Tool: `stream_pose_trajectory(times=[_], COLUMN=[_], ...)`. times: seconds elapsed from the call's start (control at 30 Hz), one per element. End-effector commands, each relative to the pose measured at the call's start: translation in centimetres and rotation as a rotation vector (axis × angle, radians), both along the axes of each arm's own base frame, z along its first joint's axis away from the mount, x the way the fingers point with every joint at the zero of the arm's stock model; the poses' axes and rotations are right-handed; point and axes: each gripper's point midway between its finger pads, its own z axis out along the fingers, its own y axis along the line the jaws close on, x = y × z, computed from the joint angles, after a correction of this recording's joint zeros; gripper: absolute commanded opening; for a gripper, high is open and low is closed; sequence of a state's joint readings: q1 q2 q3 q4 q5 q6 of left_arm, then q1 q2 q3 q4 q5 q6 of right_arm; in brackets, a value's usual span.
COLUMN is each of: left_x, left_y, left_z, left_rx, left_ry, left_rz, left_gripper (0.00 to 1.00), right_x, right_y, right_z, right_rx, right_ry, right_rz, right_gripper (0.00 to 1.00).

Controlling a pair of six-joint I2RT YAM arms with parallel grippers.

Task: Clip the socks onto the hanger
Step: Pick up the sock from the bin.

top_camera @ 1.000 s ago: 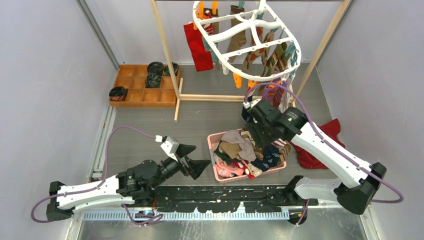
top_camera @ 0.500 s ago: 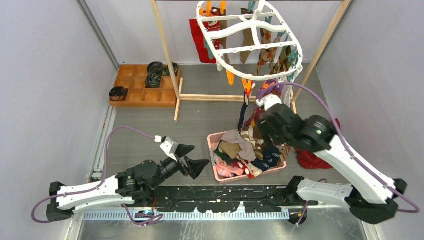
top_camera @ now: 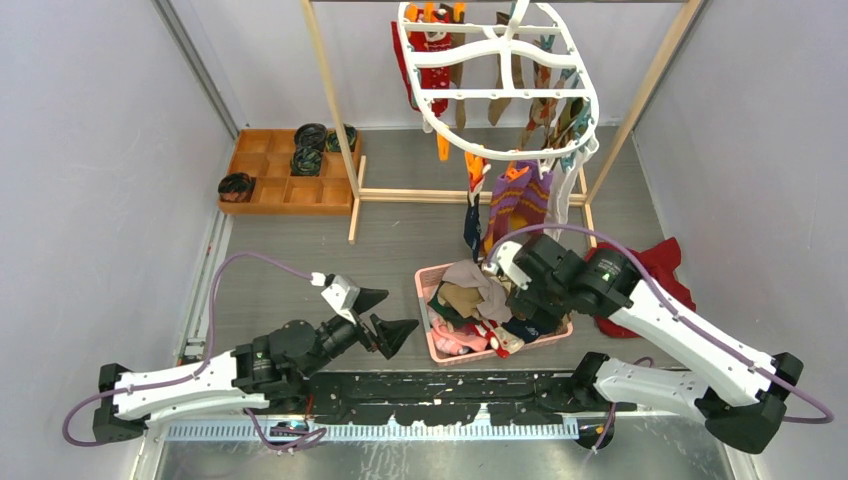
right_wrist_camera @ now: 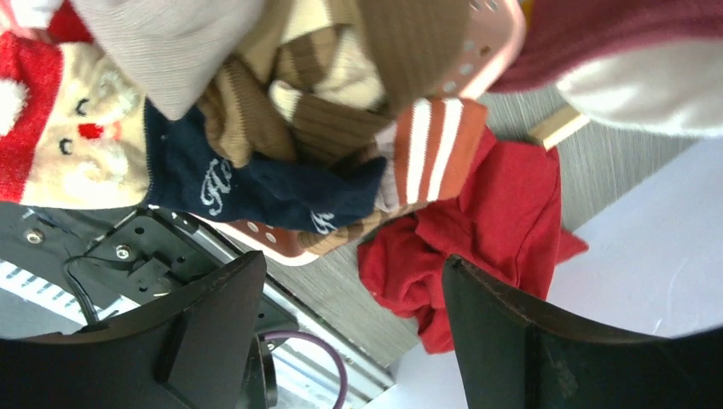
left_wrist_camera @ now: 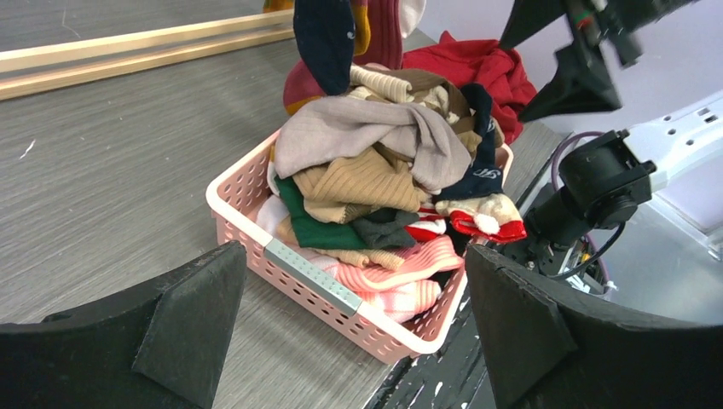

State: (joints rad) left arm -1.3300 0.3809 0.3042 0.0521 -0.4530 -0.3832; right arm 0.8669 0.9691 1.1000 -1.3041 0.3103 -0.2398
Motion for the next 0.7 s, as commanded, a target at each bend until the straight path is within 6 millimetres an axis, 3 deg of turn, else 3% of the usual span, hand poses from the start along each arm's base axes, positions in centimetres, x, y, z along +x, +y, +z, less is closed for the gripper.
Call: stream_pose_trajectory(times=[0.0, 0.27, 0.5, 0.57, 0.6, 0.67], left_x=[0.3, 0.2, -0.2, -0.3, -0.3, -0.3], left_y=[0.7, 1.2, 1.0, 1.0, 1.0, 1.0], left_z=[1.1, 1.0, 1.0, 0.9, 0.9, 0.9], left_rx=[-0.037, -0.069, -0.074, -0.074, -0.076, -0.078], left_ry=[-0.02, -0.012, 0.01, 0.014, 0.015, 0.017], left_rz=[0.024, 0.028, 0.009, 0.006, 0.003, 0.0], left_gripper=[1.0, 1.0, 1.0, 1.0, 1.0, 1.0], right_x=[0.4, -0.1, 0.8, 0.6, 0.5, 0.4], right_y=[1.9, 3.2, 3.9, 3.8, 3.6, 3.0], right_z=[0.3, -3.5, -4.7, -4.0, -3.6, -2.3], right_rx=[0.061, 0.06, 0.04, 0.056, 0.063, 0.069], right_ry=[-0.057, 0.011, -0.001, -0.005, -0.009, -0.031], right_rz=[0.225, 0.325, 0.342, 0.335, 0.324, 0.291], right_gripper=[0.81, 0.74, 0.64, 0.52, 0.41, 0.06])
